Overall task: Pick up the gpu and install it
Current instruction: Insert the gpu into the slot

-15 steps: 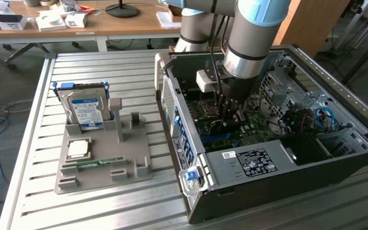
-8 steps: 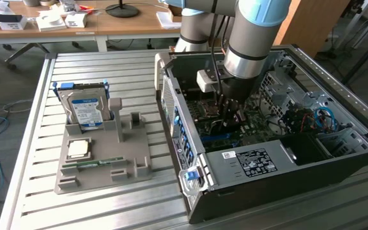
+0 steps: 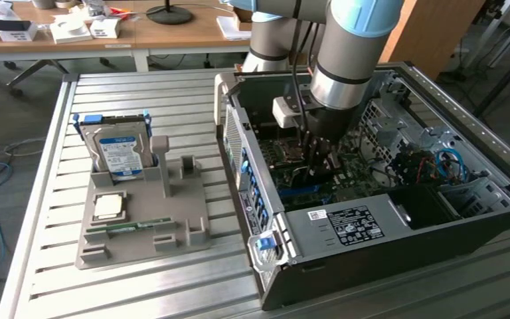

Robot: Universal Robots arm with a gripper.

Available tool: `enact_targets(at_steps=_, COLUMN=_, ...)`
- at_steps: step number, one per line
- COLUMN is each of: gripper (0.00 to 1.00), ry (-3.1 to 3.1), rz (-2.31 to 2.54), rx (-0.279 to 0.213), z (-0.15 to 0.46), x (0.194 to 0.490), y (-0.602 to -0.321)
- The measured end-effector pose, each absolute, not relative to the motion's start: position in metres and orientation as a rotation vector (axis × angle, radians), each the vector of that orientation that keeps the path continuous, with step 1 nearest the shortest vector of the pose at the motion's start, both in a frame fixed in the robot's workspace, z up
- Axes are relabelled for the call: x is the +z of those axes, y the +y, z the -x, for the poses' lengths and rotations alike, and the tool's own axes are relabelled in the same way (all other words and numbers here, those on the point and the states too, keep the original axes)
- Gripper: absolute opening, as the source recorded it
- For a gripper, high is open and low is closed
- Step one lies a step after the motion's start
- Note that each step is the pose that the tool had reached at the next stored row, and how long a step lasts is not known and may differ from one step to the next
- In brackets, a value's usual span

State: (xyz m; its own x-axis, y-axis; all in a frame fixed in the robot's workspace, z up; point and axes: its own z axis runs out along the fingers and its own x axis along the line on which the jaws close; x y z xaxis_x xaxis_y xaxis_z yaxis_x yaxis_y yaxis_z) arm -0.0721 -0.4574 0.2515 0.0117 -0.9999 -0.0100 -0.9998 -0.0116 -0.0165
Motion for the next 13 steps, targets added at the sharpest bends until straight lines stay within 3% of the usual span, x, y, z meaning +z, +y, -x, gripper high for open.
enact_targets(at_steps=13, gripper=0.26, ry=2.209, rz=2.206, rx=-0.007, z=0.0721, x=0.2508, y=-0.4574)
